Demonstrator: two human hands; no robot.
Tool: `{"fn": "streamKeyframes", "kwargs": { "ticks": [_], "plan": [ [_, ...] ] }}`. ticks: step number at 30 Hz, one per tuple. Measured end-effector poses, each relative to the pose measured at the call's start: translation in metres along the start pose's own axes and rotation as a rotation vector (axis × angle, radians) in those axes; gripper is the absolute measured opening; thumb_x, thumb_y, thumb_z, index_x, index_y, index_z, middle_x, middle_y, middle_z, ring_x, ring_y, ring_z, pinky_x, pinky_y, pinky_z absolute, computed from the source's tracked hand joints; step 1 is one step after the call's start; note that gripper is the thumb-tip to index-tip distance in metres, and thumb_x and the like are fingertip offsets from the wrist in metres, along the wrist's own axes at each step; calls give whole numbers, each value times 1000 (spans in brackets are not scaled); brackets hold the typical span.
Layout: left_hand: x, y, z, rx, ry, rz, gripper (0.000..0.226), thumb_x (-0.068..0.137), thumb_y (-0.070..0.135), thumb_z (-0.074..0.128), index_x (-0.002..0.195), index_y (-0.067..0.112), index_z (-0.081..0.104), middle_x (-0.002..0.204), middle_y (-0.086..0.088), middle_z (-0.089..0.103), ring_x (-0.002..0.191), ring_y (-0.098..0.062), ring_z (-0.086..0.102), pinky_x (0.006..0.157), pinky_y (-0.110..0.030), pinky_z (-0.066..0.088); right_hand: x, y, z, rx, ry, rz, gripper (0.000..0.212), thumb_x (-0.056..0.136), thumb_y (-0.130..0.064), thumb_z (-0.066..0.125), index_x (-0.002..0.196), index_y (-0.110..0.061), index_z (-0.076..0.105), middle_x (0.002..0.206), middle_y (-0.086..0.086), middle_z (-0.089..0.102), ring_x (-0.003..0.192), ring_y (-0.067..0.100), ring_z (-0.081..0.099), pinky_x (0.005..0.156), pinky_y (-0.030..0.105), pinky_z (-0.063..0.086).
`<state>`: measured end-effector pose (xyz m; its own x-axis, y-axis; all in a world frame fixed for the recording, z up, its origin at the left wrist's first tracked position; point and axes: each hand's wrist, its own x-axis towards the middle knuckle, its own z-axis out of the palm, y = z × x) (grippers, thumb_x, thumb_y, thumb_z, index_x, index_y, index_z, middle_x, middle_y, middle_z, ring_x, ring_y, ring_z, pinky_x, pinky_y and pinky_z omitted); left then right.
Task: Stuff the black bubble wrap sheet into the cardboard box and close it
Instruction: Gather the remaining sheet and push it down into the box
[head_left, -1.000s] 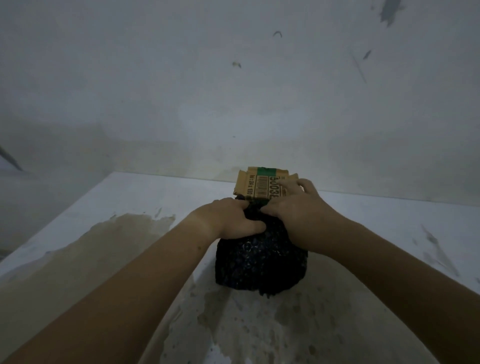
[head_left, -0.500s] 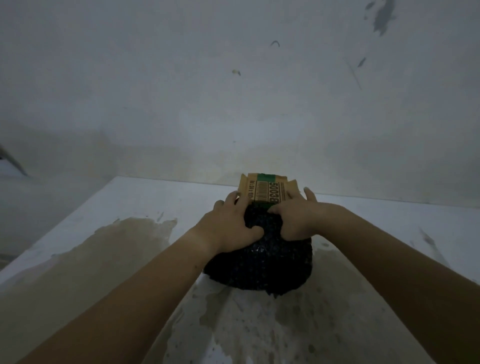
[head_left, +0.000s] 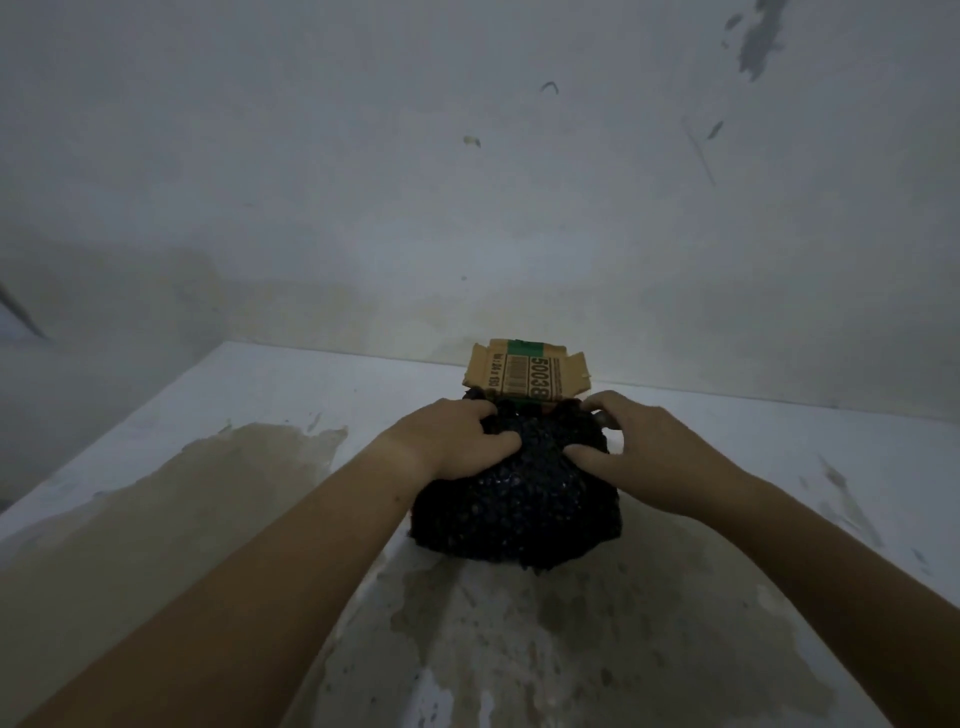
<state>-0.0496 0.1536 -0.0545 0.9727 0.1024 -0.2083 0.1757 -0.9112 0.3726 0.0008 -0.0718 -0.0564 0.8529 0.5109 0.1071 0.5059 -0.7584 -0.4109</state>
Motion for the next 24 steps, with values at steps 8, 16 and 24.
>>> {"fn": "streamKeyframes", "kwargs": {
  "ticks": [8,16,24],
  "plan": [
    [-6,-1,8,0,88,25,75,87,66,41,150,28,33,141,-7,52,122,-26,53,93,-32,44,-7,-31,-7,-455,168,-285,21,87,-36,51,89,-28,70,93,-6,66,87,18,56,78,36,46],
    [-6,-4,12,-13,113,33,76,83,67,41,149,30,34,135,-6,57,114,-25,56,85,-31,45,15,-44,-9,-670,-307,-117,40,96,-43,31,113,-24,62,132,11,54,136,28,33,114,48,12],
    [-6,-3,8,-6,84,21,75,87,66,42,151,29,31,141,-7,53,121,-26,54,98,-36,46,-3,-35,-25,-375,-149,-287,22,92,-40,45,94,-25,61,101,0,59,106,20,52,97,41,40]
  ]
}}
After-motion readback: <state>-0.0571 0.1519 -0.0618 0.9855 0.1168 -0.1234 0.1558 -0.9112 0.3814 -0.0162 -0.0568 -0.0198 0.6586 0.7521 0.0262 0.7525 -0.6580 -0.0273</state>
